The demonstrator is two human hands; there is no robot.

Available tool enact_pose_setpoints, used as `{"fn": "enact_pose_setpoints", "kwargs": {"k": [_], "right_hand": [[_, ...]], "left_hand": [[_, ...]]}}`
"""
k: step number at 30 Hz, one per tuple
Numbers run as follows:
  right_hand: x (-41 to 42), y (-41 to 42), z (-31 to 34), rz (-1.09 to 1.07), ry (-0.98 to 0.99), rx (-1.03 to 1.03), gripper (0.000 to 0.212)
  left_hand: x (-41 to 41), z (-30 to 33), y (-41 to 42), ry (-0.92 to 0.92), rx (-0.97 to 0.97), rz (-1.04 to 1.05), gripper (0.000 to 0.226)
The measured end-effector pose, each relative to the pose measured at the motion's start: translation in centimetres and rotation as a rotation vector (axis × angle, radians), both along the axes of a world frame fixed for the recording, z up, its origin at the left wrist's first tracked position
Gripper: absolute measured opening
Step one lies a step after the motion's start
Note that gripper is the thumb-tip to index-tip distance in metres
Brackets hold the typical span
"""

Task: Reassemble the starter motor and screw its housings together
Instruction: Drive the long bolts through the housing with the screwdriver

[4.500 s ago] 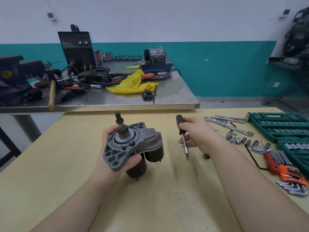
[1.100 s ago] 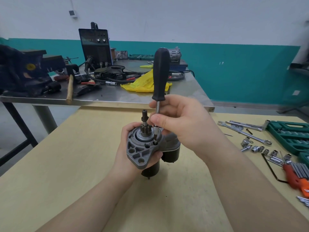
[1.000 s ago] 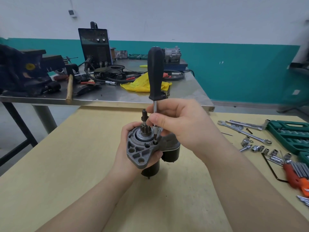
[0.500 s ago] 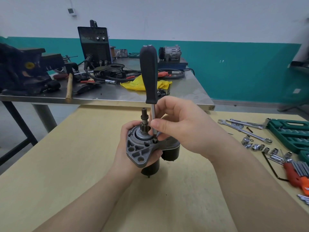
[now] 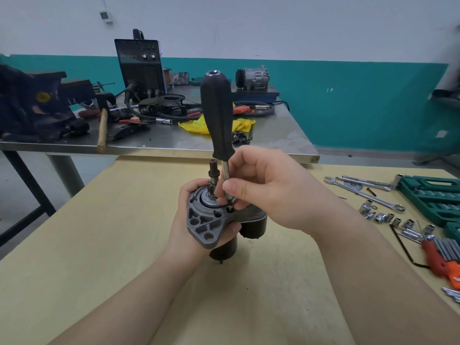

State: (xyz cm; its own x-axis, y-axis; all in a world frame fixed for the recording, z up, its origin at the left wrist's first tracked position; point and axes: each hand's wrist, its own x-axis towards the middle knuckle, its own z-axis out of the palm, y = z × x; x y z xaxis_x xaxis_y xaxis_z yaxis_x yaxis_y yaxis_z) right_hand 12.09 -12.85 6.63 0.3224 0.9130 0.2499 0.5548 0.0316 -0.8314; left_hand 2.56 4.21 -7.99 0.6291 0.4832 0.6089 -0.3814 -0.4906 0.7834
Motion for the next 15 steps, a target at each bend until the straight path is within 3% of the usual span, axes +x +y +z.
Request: {"fn": "enact_pose_setpoints", "kwargs": {"k": [6, 15], "right_hand": [[0.17, -0.07, -0.1, 0.0, -0.067, -0.022, 0.026], [0.61, 0.06, -0.29, -0.037, 0.018, -0.024, 0.016]], "left_hand": [[-0.06, 0.1, -0.1, 0.008, -0.018, -0.027, 0.089], [-0.08, 0.49, -0.05, 0.02, -0.008, -0.023, 0.09]]}}
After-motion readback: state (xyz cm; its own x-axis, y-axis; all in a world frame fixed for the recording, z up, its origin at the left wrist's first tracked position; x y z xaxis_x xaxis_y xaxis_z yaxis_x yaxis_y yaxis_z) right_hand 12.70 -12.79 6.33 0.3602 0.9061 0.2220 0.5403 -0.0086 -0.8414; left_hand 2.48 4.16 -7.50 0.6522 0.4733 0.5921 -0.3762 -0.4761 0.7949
